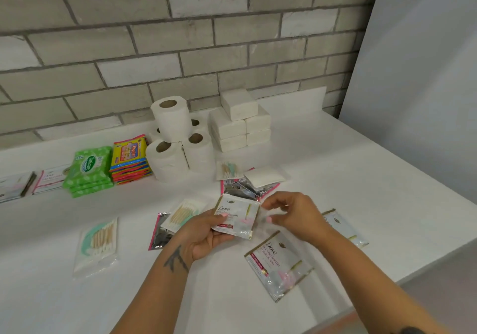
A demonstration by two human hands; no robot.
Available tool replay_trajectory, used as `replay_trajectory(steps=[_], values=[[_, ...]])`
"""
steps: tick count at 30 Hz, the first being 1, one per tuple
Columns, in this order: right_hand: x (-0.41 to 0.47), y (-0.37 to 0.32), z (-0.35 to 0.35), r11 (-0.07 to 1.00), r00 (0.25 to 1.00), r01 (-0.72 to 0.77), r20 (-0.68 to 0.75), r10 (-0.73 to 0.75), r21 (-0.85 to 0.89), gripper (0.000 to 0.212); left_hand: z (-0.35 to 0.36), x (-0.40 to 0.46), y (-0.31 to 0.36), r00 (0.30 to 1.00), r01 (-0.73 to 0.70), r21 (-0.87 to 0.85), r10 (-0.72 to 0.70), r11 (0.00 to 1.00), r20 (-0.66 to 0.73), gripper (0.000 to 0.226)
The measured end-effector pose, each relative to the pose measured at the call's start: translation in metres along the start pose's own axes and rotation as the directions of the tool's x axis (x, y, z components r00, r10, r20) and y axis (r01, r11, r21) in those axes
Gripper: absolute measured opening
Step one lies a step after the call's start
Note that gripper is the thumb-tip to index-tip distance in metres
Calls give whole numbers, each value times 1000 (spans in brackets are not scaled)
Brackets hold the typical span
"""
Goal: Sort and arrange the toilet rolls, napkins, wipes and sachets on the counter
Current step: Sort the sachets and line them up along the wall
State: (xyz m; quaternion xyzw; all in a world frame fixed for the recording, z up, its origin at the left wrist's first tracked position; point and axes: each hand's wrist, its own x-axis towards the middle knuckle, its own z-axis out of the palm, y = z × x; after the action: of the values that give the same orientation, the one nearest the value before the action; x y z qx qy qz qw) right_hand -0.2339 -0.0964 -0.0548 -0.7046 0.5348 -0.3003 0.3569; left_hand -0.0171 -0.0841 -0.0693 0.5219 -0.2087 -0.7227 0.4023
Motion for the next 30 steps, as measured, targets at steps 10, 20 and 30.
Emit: replay_trajectory(steps=[10,20,30], values=[[-17,47,-61,578,669,-742,-331,666,-338,87,17,4,-12,998,-36,-100,42,994,55,27],[-9,63,-65,586,718,-663,-174,674,-466,45,26,0,-20,995,-21,-68,27,997,97,26],[5,-10,-75,963,978,-211,-35,208,-168,23,24,-9,-16,998,-63,-84,65,995,26,22]])
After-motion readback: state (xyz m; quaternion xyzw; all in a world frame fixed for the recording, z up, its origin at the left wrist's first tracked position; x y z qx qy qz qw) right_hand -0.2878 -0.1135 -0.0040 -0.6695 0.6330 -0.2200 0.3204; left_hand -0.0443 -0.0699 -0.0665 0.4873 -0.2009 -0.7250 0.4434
